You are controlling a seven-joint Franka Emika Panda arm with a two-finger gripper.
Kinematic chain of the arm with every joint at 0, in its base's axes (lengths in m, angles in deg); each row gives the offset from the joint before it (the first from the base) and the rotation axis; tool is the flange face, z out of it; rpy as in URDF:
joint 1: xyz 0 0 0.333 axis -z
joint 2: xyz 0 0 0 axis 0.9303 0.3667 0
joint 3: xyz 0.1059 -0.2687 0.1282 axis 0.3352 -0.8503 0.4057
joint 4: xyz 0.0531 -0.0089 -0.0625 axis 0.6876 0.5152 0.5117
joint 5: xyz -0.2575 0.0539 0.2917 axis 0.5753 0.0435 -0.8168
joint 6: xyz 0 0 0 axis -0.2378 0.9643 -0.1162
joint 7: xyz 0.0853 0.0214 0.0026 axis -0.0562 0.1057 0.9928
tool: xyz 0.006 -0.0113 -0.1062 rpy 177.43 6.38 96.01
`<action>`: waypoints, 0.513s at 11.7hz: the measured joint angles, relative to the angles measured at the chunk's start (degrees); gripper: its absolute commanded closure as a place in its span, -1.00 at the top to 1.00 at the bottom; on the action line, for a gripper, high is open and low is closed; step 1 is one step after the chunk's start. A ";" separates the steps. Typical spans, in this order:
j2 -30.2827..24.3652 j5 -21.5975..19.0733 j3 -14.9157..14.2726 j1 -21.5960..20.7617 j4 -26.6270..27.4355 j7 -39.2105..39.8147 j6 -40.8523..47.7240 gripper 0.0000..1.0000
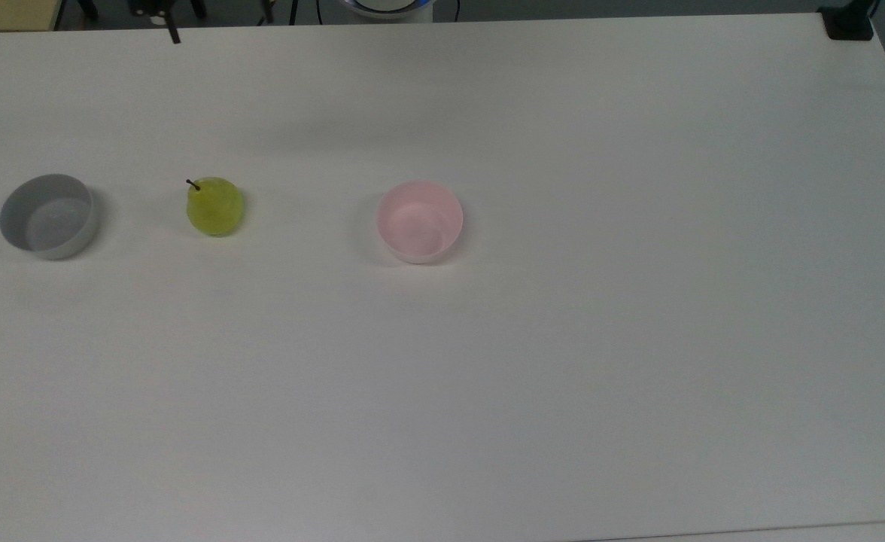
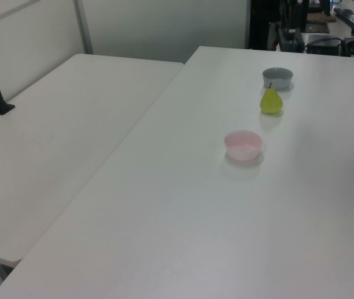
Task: Place the pear in the bowl
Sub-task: 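Lower the open gripper down over the yellow-green pear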
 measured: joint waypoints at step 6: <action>1.00 -3.80 -4.13 2.40 11.08 0.49 -12.98 1.00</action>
